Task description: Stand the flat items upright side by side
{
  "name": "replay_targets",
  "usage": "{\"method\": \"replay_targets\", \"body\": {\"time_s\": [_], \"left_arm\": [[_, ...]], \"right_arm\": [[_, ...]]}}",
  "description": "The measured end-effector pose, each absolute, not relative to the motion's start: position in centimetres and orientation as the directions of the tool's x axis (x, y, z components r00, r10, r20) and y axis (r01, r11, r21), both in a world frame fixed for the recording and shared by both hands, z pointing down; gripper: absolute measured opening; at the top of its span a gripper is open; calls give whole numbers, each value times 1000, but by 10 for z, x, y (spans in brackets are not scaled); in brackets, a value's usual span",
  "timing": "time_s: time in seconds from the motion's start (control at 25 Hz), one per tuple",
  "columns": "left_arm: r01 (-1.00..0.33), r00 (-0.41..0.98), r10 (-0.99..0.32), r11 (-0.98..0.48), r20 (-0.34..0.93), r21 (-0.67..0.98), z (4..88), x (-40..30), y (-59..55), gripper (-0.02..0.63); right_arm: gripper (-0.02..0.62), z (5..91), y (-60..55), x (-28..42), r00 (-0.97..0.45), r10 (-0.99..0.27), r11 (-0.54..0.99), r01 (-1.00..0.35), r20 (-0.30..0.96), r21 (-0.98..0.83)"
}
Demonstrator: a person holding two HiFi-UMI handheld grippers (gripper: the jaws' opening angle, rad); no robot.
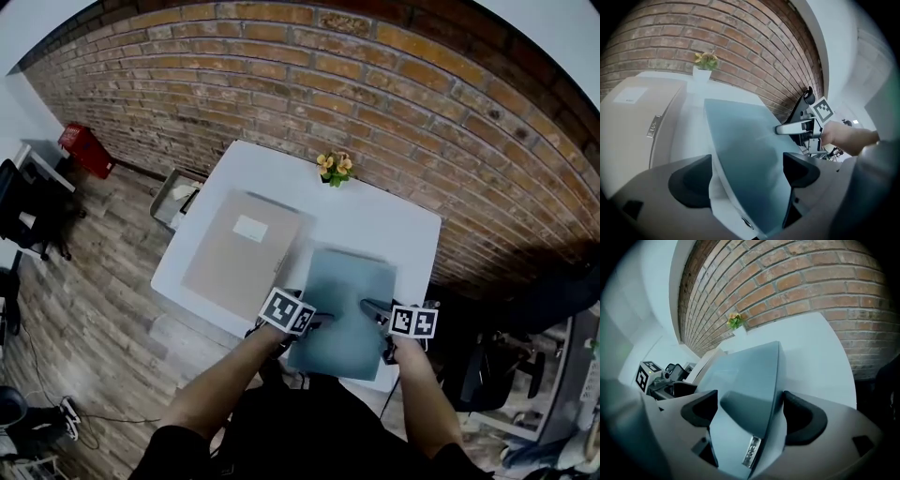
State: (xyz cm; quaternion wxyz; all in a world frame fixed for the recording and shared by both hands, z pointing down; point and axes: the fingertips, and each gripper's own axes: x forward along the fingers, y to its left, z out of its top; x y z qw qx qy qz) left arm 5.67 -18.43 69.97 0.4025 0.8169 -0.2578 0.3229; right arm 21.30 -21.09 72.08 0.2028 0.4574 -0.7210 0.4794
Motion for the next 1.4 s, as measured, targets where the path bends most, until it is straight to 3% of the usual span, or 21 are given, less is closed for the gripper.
{"method": "replay_targets", "body": {"time_s": [0.44,0.88,1.16,1.4], "left_arm": [[-722,638,-148,-457,756,519,725,66,-203,499],[-712,652,-141,-450,745,538,727,65,-205,499],[-732,631,-263,-512,730,449,683,60,-229,497],[-734,629,-367,-571,685,367,634,53,-257,456]], "right_arm": [[463,731,-216,208,-608,-361,186,-790,708,-584],[448,731,-217,207,-604,-392,209,-793,694,-572],[430,691,-241,205,-617,-460,295,-784,638,-546],[419,641,-269,201,-614,-540,400,-789,575,-467]]}}
